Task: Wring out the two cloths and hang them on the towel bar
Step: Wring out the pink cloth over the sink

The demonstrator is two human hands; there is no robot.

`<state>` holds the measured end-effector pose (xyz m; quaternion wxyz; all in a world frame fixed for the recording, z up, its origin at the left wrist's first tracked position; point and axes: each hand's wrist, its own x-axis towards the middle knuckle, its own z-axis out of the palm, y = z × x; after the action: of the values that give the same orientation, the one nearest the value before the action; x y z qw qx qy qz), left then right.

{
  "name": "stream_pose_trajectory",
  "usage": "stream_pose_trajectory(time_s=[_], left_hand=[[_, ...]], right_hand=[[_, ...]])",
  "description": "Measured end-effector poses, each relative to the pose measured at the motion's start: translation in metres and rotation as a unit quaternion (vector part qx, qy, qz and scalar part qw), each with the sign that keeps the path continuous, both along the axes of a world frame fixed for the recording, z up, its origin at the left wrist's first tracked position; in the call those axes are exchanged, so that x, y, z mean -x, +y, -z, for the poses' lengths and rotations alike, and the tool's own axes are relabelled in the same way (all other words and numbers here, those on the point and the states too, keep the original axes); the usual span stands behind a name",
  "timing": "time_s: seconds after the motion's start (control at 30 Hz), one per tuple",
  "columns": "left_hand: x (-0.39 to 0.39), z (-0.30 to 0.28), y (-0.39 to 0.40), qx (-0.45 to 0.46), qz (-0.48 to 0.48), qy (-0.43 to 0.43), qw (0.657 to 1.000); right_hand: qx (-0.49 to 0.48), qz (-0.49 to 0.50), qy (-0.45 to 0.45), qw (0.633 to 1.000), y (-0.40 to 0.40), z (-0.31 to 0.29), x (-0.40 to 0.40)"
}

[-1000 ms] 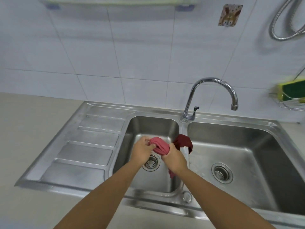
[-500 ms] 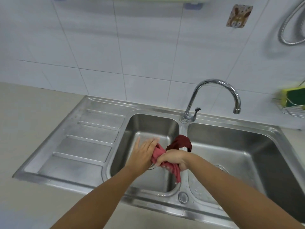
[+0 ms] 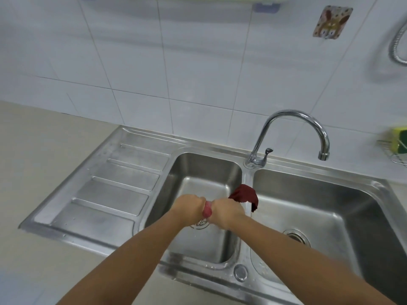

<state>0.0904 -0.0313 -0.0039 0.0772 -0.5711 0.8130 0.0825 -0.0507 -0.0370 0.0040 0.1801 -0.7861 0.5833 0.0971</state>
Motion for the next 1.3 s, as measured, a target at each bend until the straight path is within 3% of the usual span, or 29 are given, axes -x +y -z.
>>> stream_pose_trajectory(time_s=[0.2,0.37,0.5,0.63,0.7,0.83,0.97,1.07,1.2,1.3], left_hand=[[-0.009,0.004,-0.005,-0.060,-0.076,0.038,0.995],[-0.026,0.011,-0.011,-0.016,-0.124,0.090,0.988],[-0.033,0.024,-0.007,0.016,-0.182,0.177,0.967],[-0.030,0.031,0.004,0.098,-0.137,0.235,0.957],[-0.030,0.032,0.010,0.166,-0.088,0.225,0.956],[-0.035,0.032,0.013,0.249,-0.022,0.131,0.959],[-0.032,0.022,0.004,0.301,0.009,0.120,0.946],[-0.034,0.021,-0.007,0.284,0.083,0.099,0.950],[-0.039,0.017,-0.016,0.175,0.113,0.063,0.976],[-0.033,0.007,-0.018,0.081,0.071,0.031,0.994]], right_hand=[[0.069,-0.095,0.014,0.993,-0.019,0.009,-0.007],[0.070,-0.048,-0.069,0.994,-0.027,0.018,-0.014],[-0.086,0.063,-0.165,0.981,-0.032,0.018,-0.014],[-0.283,0.167,-0.332,0.884,-0.038,0.016,-0.006],[-0.347,0.203,-0.376,0.835,-0.040,0.008,-0.003],[-0.485,0.185,-0.338,0.785,-0.045,-0.003,0.001],[-0.577,0.148,-0.258,0.760,-0.043,-0.005,-0.001],[-0.560,0.143,-0.242,0.779,-0.034,-0.012,-0.004],[-0.369,0.124,-0.235,0.891,-0.023,-0.010,-0.009],[-0.169,0.041,-0.140,0.975,-0.019,-0.004,-0.012]])
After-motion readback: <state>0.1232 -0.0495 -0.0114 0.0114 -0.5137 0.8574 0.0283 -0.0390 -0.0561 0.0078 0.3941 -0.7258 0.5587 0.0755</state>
